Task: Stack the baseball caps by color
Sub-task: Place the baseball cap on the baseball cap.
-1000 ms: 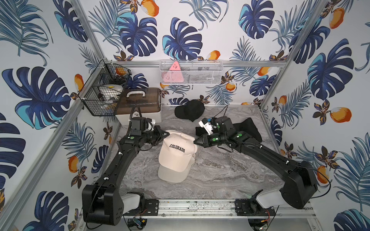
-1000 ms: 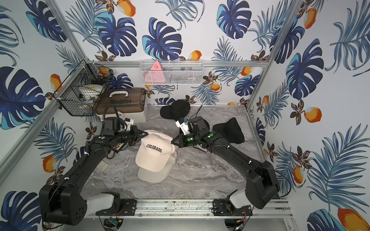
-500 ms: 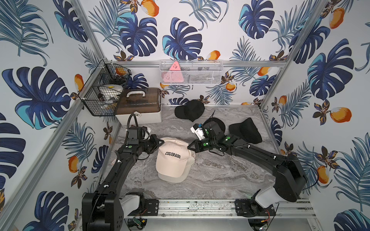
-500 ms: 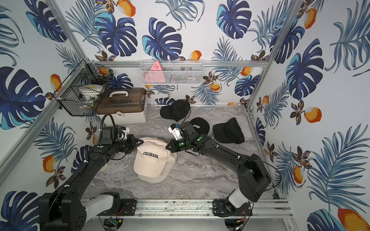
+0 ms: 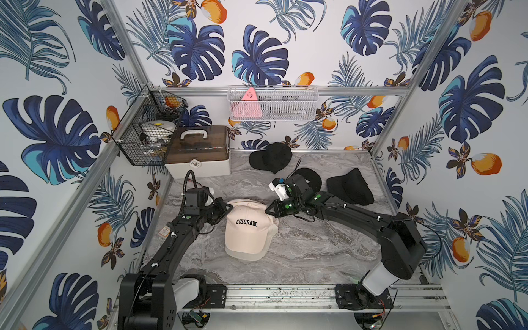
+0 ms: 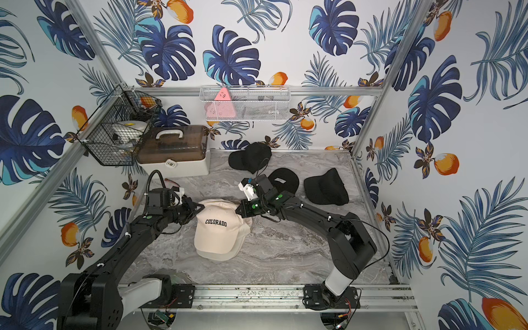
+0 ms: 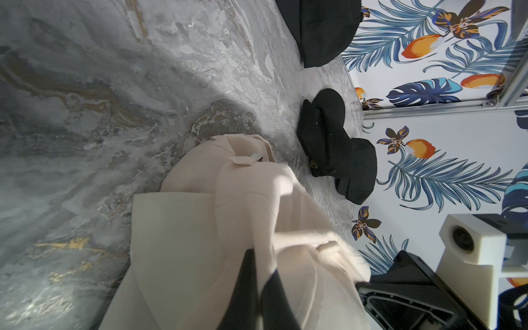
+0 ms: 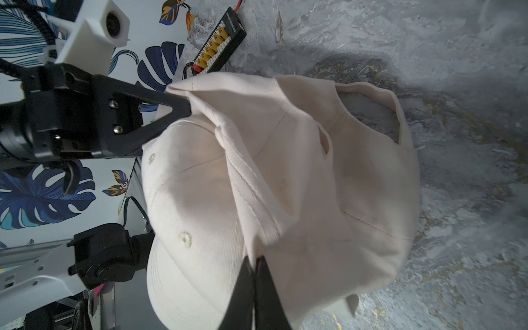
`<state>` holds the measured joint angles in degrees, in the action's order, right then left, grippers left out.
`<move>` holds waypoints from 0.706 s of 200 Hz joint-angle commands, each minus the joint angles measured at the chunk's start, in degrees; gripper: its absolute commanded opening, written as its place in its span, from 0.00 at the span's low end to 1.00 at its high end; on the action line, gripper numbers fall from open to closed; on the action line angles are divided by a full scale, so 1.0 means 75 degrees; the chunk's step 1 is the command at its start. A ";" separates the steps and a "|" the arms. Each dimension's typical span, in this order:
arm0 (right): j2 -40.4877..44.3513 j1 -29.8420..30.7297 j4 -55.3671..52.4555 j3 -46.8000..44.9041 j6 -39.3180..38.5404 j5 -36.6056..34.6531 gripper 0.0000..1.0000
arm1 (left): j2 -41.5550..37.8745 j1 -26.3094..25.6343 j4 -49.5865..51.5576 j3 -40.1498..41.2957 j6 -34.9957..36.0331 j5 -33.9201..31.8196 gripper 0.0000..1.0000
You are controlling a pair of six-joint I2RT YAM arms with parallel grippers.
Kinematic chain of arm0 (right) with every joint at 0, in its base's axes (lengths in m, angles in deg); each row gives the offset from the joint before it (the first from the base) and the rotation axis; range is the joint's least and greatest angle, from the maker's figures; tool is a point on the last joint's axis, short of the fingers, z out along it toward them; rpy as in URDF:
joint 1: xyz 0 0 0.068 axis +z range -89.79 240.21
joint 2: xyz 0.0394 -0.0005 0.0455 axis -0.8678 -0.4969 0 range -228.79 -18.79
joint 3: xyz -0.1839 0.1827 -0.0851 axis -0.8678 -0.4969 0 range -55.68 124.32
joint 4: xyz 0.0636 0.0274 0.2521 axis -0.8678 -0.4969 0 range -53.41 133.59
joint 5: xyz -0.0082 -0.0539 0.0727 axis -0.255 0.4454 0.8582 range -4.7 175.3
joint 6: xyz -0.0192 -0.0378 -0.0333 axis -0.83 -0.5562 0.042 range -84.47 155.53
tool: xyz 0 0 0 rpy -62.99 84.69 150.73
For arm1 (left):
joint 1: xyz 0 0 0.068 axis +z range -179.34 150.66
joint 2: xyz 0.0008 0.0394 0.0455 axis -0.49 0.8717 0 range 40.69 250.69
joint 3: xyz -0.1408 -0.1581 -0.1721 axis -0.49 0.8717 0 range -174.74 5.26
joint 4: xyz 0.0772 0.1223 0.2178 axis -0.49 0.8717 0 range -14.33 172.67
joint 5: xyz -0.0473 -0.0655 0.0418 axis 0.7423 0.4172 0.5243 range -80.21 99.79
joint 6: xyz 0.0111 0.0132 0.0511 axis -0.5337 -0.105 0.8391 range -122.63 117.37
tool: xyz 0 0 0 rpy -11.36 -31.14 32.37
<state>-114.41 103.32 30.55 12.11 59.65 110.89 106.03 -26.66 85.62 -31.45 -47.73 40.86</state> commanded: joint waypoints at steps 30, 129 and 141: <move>-0.0055 0.0159 -0.0014 -0.0026 -0.0070 -0.0093 0.17 | -0.0043 0.0033 0.0443 -0.0173 0.0036 -0.1143 0.28; 0.0670 0.0427 -0.0071 -0.0679 0.0376 -0.0408 0.49 | -0.0708 0.0024 0.1307 -0.0350 0.0285 -0.1779 0.73; 0.0886 0.0440 0.0039 -0.0825 0.0498 -0.0285 0.51 | -0.0979 0.0036 0.1649 -0.0509 0.0408 -0.1995 0.76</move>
<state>-110.36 106.42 30.62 7.43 61.70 108.35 101.57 -26.51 92.86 -33.19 -47.49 30.28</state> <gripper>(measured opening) 0.497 0.742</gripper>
